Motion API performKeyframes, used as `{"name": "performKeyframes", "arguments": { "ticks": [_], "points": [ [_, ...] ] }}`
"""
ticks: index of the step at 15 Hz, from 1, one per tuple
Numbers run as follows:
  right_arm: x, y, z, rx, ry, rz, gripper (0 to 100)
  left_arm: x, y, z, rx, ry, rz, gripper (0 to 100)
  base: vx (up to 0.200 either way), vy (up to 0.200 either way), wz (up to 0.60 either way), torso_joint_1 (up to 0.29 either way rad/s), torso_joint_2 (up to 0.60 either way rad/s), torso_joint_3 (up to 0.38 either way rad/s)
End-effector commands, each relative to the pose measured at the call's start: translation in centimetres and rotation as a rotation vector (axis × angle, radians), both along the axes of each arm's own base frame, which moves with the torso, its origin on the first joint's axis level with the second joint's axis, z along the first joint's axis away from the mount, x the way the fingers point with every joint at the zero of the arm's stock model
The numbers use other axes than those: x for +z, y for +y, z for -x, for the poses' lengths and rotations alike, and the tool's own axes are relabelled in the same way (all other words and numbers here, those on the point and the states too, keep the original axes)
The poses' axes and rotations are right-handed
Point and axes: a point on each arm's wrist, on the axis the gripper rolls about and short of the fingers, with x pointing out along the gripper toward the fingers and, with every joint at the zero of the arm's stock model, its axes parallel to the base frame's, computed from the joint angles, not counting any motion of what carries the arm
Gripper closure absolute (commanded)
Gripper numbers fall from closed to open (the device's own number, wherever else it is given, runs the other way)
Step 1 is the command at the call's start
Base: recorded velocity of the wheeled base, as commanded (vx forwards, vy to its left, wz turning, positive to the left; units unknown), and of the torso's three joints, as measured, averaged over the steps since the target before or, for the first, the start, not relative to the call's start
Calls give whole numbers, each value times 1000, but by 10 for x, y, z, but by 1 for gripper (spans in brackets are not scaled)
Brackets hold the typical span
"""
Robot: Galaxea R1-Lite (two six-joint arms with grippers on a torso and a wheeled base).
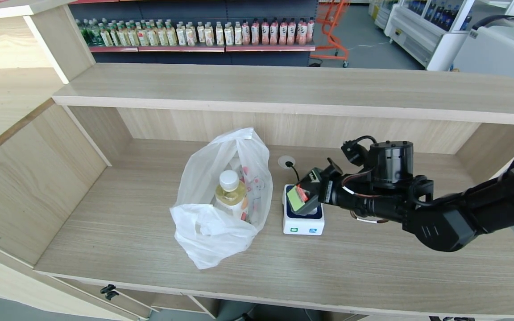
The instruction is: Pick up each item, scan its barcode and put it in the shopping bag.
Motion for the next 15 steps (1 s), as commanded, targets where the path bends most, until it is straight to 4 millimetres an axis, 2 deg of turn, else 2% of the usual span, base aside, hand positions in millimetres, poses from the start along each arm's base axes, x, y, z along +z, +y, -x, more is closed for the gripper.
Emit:
{"name": "performKeyframes", "arguments": {
  "ticks": [1, 2, 3, 7, 8, 10, 15],
  "points": [
    [57, 6, 31, 34, -85, -107, 100, 0, 0, 0, 0, 0, 0, 0, 0, 0, 0, 0, 0, 0],
    [68, 1, 45, 45, -101, -99, 100, 0, 0, 0, 1, 0, 0, 0, 0, 0, 0, 0, 0, 0],
    [72, -5, 54, 46, -108, -89, 100, 0, 0, 0, 0, 0, 0, 0, 0, 0, 0, 0, 0, 0],
    [61, -34, 70, -2, -96, -39, 100, 0, 0, 0, 0, 0, -3, 0, 0, 0, 0, 0, 0, 0],
    [60, -39, 69, -18, -95, -38, 100, 0, 0, 0, 0, 0, -3, 0, 0, 0, 0, 0, 0, 0],
    [60, -43, 65, -35, -92, -36, 100, 0, 0, 0, 0, 0, 2, 0, 0, 200, 0, 0, 0, 7],
    [56, -41, 60, -29, -102, -10, 100, 0, 0, 0, 1, 0, 0, 0, 0, 200, 0, 5, 2, 4]
  ]
}}
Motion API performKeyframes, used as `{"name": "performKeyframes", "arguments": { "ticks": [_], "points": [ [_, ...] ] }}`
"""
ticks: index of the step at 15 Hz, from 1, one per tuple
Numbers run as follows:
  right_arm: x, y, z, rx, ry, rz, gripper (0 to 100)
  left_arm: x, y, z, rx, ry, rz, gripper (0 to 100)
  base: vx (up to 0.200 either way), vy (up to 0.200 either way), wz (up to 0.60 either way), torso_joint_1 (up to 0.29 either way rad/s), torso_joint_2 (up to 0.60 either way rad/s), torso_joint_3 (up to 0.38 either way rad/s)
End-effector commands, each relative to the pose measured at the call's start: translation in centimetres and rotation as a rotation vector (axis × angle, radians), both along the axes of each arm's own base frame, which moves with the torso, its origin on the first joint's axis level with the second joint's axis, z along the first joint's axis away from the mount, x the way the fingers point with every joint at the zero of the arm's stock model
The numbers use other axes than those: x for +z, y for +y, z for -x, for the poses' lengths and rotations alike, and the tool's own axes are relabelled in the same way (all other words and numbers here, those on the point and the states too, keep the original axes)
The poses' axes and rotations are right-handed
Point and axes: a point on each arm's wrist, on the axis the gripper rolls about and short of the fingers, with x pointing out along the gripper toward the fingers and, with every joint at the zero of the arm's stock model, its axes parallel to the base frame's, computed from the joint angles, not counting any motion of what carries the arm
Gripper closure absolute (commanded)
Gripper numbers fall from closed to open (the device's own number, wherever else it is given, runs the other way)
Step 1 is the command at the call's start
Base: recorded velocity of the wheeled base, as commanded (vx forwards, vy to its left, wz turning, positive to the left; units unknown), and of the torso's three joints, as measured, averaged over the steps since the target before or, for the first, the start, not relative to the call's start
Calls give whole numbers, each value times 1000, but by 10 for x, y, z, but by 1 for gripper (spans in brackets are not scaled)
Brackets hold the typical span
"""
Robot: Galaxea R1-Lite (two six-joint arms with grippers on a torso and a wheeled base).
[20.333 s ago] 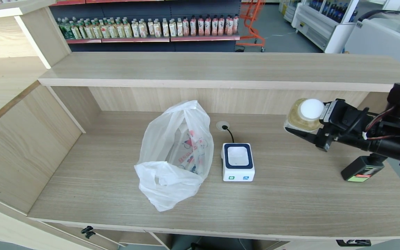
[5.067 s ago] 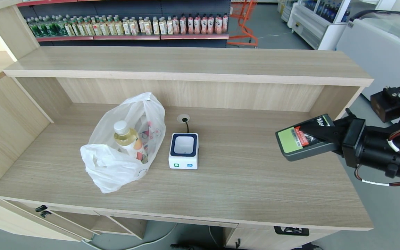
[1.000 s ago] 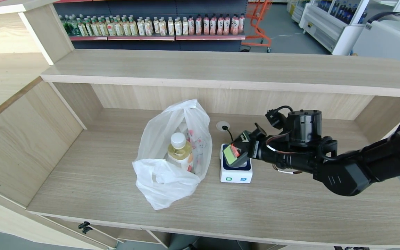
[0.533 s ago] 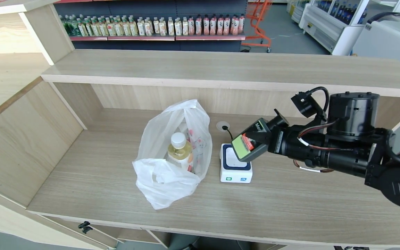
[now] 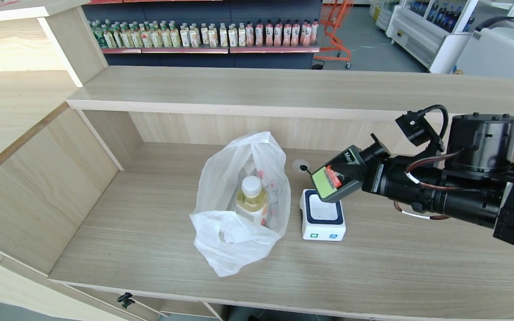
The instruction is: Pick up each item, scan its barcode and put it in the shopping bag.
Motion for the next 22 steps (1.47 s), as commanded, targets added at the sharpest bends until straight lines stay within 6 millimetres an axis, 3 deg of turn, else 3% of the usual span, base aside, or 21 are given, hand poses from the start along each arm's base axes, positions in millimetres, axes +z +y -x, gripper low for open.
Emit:
{"name": "performKeyframes", "arguments": {
  "ticks": [1, 6, 12, 15, 17, 20, 22],
  "points": [
    [-5, 1, -4, -1, 4, 17, 100, 0, 0, 0, 0, 0, 0, 0, 0, 200, 0, -17, -2, 2],
    [-15, 11, -23, 21, -49, 87, 100, 0, 0, 0, 1, 0, 0, 0, 0, 0, 0, 0, 0, 0],
    [-43, 23, -44, 48, -119, 185, 100, 0, 0, 0, 1, 0, 0, 0, 0, 0, 0, 0, 0, 0],
    [-62, 31, -56, 77, -186, 265, 100, 0, 0, 0, 0, 0, 0, 0, 0, 0, 0, 0, 0, 0],
    [-77, 44, -78, 76, -294, 271, 100, 0, 0, 0, 1, 0, 0, 0, 0, 0, 0, 0, 0, 0],
    [-100, 51, -88, 107, -353, 367, 100, 0, 0, 0, 0, 0, 0, 0, 0, 0, 0, 0, 0, 0],
    [-104, 62, -94, 118, -390, 352, 100, 0, 0, 0, 1, 0, 0, 0, 0, 0, 0, 0, 0, 0]
  ]
}}
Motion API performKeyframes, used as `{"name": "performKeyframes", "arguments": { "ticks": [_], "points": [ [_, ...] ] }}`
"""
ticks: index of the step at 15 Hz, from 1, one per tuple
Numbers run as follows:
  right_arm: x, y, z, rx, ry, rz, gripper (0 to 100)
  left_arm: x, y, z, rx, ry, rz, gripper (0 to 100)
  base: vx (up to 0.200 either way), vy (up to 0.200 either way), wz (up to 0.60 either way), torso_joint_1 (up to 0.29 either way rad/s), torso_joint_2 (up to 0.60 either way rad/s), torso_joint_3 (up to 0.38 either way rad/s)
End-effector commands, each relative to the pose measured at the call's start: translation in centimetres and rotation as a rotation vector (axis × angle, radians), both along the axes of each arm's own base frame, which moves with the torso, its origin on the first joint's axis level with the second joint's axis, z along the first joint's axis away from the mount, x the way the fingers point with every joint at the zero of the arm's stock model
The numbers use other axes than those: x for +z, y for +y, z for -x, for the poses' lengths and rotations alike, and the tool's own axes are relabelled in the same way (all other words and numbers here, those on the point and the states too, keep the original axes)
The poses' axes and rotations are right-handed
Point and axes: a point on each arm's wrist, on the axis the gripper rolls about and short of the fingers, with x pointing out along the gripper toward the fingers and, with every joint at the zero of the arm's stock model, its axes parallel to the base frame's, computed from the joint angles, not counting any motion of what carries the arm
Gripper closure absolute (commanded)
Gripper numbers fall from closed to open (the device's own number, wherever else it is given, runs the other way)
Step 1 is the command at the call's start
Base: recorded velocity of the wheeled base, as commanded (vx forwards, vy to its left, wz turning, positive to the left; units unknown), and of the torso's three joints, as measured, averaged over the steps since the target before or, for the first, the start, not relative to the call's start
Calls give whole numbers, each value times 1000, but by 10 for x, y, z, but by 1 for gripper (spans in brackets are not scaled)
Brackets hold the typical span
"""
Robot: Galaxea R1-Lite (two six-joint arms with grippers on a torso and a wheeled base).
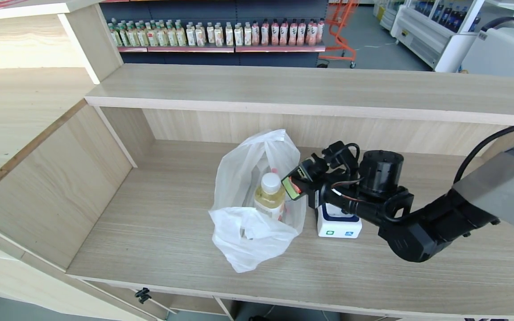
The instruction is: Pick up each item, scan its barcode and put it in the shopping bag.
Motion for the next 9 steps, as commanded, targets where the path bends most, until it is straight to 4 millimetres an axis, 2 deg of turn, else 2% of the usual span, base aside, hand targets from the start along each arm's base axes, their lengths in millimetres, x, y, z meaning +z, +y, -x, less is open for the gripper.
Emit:
{"name": "performKeyframes", "arguments": {
  "ticks": [1, 4, 9],
  "points": [
    [-20, 14, -14, 17, 7, 5, 100, 0, 0, 0, 0, 0, 0, 0, 0, 0, 0, 0, 0, 0],
    [-25, 29, -27, 37, -14, -5, 100, 0, 0, 0, 1, 0, 0, 0, 0, 0, 0, 0, 0, 0],
    [-46, 37, -40, 39, -4, 6, 100, 0, 0, 0, 1, 0, 0, 0, 0, 0, 0, 0, 0, 0]
  ]
}}
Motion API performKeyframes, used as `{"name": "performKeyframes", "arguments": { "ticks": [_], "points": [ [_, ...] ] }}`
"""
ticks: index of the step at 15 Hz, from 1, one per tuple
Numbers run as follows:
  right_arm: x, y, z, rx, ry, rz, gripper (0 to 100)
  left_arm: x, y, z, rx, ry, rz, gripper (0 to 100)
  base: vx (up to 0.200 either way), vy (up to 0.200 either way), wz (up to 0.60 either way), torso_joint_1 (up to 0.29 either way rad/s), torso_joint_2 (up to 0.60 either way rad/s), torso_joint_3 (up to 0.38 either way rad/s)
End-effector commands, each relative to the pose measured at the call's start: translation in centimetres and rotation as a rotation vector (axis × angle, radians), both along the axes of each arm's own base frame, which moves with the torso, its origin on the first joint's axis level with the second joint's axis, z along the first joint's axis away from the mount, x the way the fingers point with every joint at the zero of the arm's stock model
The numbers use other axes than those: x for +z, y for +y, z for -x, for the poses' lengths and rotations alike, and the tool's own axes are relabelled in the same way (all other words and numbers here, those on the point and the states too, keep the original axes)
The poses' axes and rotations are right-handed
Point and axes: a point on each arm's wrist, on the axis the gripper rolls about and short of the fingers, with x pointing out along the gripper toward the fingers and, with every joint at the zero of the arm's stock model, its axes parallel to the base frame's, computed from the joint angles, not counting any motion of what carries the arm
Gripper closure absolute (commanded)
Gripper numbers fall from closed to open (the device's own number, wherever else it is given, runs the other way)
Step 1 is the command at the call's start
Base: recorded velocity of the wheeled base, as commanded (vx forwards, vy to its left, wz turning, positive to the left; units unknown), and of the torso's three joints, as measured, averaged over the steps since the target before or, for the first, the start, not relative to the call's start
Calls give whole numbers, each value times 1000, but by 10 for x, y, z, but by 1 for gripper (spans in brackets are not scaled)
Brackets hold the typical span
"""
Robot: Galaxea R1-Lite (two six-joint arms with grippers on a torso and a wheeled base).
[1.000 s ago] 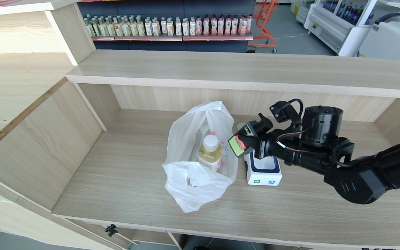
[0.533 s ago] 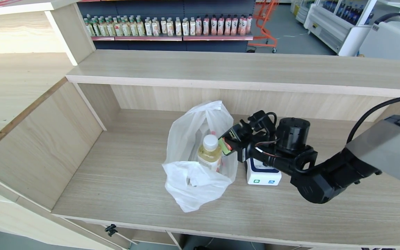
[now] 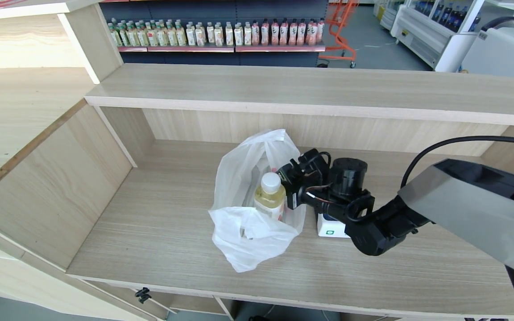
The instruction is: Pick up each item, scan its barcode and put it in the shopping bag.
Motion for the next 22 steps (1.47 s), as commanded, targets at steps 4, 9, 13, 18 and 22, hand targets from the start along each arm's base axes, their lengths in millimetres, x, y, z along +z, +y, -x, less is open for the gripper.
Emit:
{"name": "performKeyframes", "arguments": {
  "ticks": [4, 9, 13, 18, 22],
  "points": [
    [-22, 3, -6, -1, 31, 15, 100, 0, 0, 0, 1, 0, 0, 0, 0, 0, 0, 0, 0, 0],
    [-4, -3, -8, -13, 0, -30, 0, 0, 0, 0, 1, 0, 0, 0, 0, 0, 0, 0, 0, 0],
    [78, -24, 23, -4, 41, -238, 0, 0, 0, 0, -1, 0, 0, 0, 0, 0, 0, 0, 0, 0],
    [116, -88, 107, -45, 115, -273, 0, 0, 0, 0, 1, 0, 0, 0, 0, 0, 0, 0, 0, 0],
    [105, -155, 233, -212, 206, -191, 0, 0, 0, 0, 1, 0, 0, 0, 0, 0, 0, 0, 0, 0]
  ]
}}
